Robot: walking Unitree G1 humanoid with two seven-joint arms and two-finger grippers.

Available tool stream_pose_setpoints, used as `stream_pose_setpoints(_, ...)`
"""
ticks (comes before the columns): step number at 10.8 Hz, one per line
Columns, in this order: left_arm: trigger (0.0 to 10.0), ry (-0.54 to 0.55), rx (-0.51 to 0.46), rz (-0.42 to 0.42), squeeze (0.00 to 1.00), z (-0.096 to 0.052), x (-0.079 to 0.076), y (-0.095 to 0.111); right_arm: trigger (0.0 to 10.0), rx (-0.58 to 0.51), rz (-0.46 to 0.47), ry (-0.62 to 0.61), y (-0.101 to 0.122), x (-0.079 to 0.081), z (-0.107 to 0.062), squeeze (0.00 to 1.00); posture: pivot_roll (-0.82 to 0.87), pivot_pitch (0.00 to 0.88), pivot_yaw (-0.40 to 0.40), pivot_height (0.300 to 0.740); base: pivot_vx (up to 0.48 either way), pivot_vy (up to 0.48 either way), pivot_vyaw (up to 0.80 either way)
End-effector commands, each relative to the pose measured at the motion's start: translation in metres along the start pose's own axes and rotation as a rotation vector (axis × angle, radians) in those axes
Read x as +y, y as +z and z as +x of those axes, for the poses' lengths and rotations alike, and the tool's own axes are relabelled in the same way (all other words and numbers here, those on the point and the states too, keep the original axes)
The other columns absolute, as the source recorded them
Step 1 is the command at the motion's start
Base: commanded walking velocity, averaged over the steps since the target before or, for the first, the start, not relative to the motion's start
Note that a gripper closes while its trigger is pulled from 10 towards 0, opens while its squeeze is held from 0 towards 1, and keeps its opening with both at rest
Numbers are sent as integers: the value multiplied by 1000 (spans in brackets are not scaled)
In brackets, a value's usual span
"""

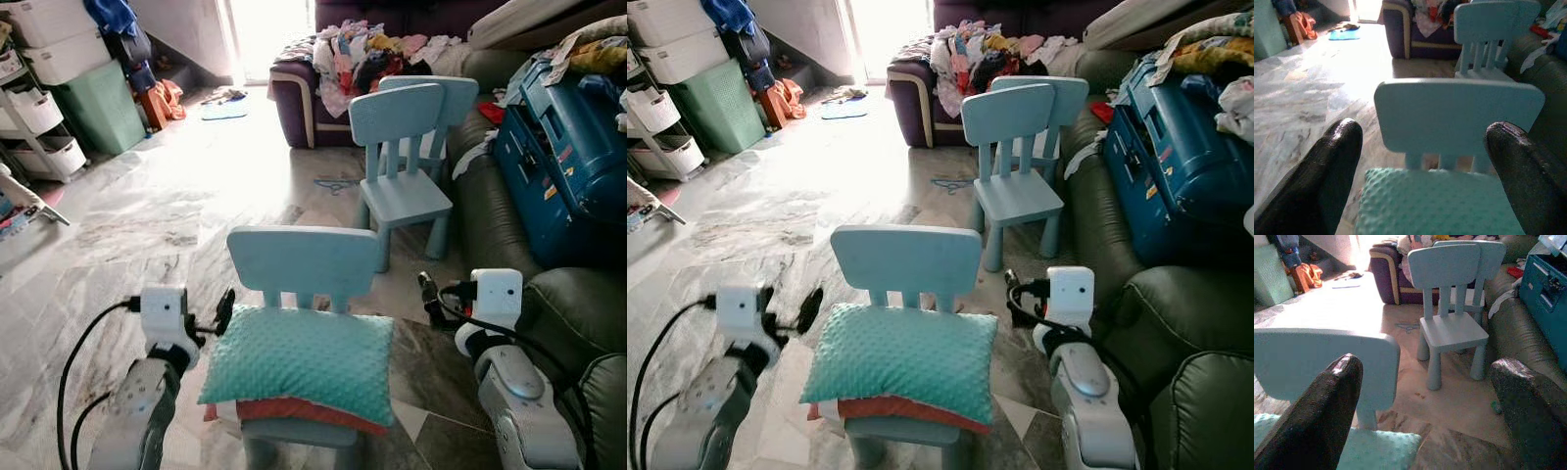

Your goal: Move the pillow to the sofa

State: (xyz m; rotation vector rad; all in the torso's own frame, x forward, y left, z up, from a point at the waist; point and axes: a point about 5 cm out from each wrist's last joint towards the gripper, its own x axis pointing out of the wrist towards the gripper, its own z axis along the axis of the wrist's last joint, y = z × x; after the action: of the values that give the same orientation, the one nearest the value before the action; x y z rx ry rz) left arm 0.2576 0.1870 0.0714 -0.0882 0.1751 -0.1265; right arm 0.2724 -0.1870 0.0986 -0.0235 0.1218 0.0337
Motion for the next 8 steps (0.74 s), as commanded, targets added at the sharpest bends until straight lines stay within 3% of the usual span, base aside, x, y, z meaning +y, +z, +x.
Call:
stream_pose_setpoints(1, 10000, 15, -16, 14, 0, -3, 3, 5, 10000, -9, -4, 17, 4, 4, -2, 0, -232, 0, 90, 740, 0, 0, 0)
stream_pose_setpoints(8, 10000, 19, 13, 0, 0, -14, 0, -2, 10000, 17, -17, 47, 3, 4, -14, 0, -233, 32, 82, 740, 0, 0, 0)
